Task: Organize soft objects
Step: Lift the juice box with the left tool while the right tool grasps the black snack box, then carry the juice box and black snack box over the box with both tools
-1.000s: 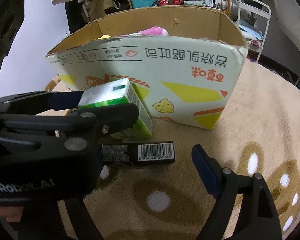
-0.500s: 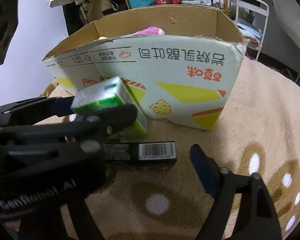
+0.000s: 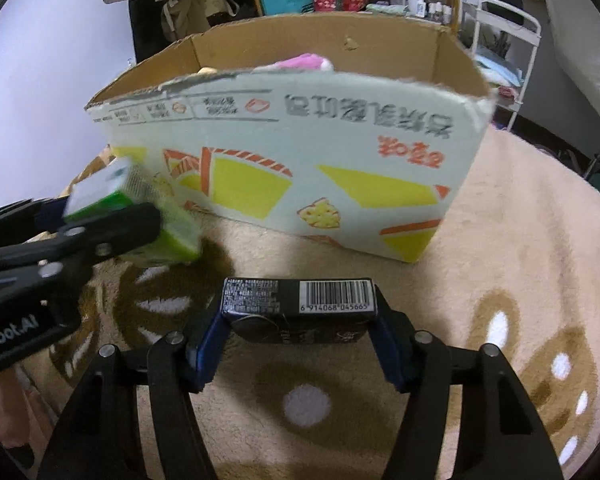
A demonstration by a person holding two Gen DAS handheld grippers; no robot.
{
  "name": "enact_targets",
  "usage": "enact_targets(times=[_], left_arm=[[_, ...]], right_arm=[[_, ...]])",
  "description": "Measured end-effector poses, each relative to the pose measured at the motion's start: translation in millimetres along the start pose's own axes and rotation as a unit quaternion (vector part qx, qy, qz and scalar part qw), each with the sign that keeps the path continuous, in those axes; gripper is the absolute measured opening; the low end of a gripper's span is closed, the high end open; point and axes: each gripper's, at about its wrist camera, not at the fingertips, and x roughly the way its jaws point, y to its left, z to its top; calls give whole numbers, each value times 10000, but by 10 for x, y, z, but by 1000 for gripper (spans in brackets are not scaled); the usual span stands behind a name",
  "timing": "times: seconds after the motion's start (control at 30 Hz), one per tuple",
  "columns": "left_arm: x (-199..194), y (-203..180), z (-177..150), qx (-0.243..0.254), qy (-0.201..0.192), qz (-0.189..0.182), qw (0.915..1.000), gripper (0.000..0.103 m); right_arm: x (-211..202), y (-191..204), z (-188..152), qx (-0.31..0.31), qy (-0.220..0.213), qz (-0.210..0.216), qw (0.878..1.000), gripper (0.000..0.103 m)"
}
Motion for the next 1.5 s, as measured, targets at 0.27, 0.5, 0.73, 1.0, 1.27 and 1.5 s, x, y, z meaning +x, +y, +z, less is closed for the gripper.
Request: enact_targets(times=[0.27,0.5,0.73,1.0,1.27,1.5], left_arm=[[-308,135,-139,-113,-247,266,9993,53],[-566,161,-240,-154,-470,286,9984,53],[-830,215,-325,-237,-682,352,9968,53],[-1244,196,-392,-154,-1405,596,9882,53],[-1505,132,-340,33,-1999,647,9777,53],[-1561,95,-133,326,-2356,399,9705,53]], right_arm=[[-397,-73,37,210,-635,-208,9975,68],[-741,-94,-8,296,-955,-206,9948,68],[-1012,-49,-14,212,-1331,-216,9906,68],[-1301,67,17,31,-1746,-224,9844,68],[-1493,129,171,-73,-2063,-205,9782,68],[-1563,39,446,-87,-2282,-165,9734,68]])
